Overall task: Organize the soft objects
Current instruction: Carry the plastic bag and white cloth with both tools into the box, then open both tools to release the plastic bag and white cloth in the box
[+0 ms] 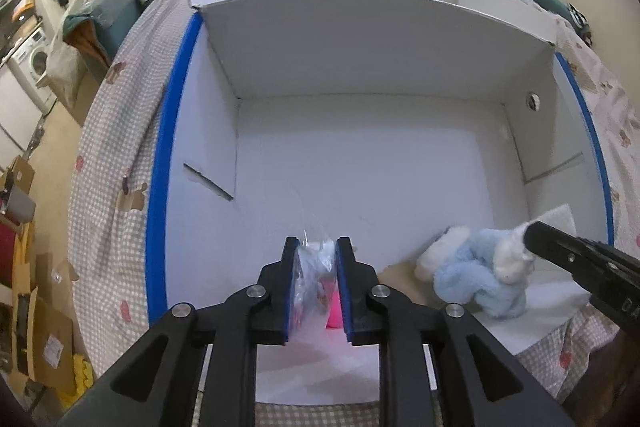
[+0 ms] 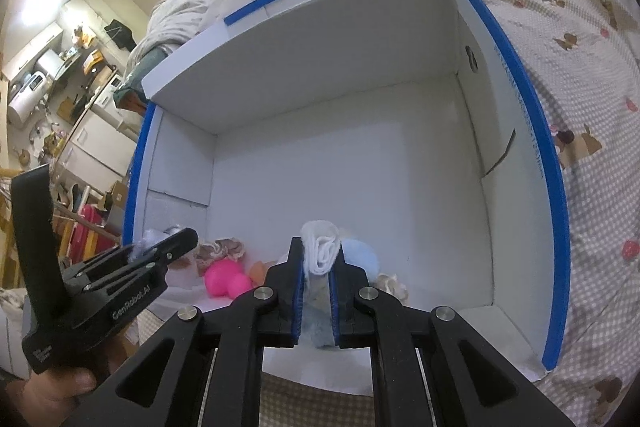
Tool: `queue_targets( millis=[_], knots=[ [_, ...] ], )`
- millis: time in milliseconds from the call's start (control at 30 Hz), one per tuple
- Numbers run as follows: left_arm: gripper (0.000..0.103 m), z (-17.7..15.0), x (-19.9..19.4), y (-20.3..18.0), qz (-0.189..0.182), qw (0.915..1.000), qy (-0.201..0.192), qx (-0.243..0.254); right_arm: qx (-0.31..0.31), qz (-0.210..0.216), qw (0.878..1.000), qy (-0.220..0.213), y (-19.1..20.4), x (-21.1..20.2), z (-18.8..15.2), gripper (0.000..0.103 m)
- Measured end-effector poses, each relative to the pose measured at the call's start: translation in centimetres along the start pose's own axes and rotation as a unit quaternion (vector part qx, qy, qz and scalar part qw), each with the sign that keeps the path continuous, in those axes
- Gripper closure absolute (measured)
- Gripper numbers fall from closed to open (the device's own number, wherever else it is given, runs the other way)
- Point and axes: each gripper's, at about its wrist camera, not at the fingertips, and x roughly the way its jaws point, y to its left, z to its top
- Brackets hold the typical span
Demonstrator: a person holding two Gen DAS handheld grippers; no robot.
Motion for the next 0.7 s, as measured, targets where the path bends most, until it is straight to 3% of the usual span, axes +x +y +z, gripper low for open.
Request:
queue_targets(
  millis=[100, 167, 233, 333, 400, 533, 567, 600, 700],
  knots=[
    [0.076, -0.2, -0.3, -0.5, -0.003, 0.9999, -0.002, 0.014, 0.002, -0.001, 1.000, 0.001, -0.1, 0.1, 0.1, 0.092],
    [0.051, -0.3, -0.6, -0.7, -0.003, 0.9998, -0.007, 0.020, 0.004, -0.001, 1.000, 0.000, -0.1, 0.1, 0.1, 0.090],
    [0.041, -0.4, -0.9, -0.9, 0.001, 0.9996, -0.015, 0.022, 0.005, -0.003, 1.000, 0.000, -0.1, 0.1, 0.1, 0.084],
    [0.041, -0.5, -1.6, -0.9, 0.012, 0.9991, -0.035, 0.021, 0.006, -0.010, 1.000, 0.000, 0.0, 0.1, 0.1, 0.067],
    [0.041, -0.5, -1.7, -0.8, 0.013, 0.9989, -0.039, 0.023, 0.009, -0.014, 1.000, -0.001, 0.0, 0.1, 0.2, 0.027],
    [0.041, -0.6, -2.2, -0.4, 0.044, 0.9974, -0.055, 0.015, -0.013, -0.038, 0.999, -0.023, 0.7, -0.5, 0.2, 0.021],
    [0.041, -0.6, -2.3, -0.2, 0.044, 0.9973, -0.058, 0.011, -0.016, -0.039, 0.999, -0.026, 0.8, -0.7, 0.3, 0.015],
    [0.041, -0.6, -2.5, 0.1, 0.041, 0.9974, -0.059, 0.005, -0.017, -0.038, 0.999, -0.032, 0.8, -0.9, 0.3, 0.002],
    [0.041, -0.5, -2.9, 0.8, 0.036, 0.9975, -0.060, -0.009, -0.019, -0.036, 0.997, -0.062, 0.8, -1.9, 0.4, 0.000]
  ],
)
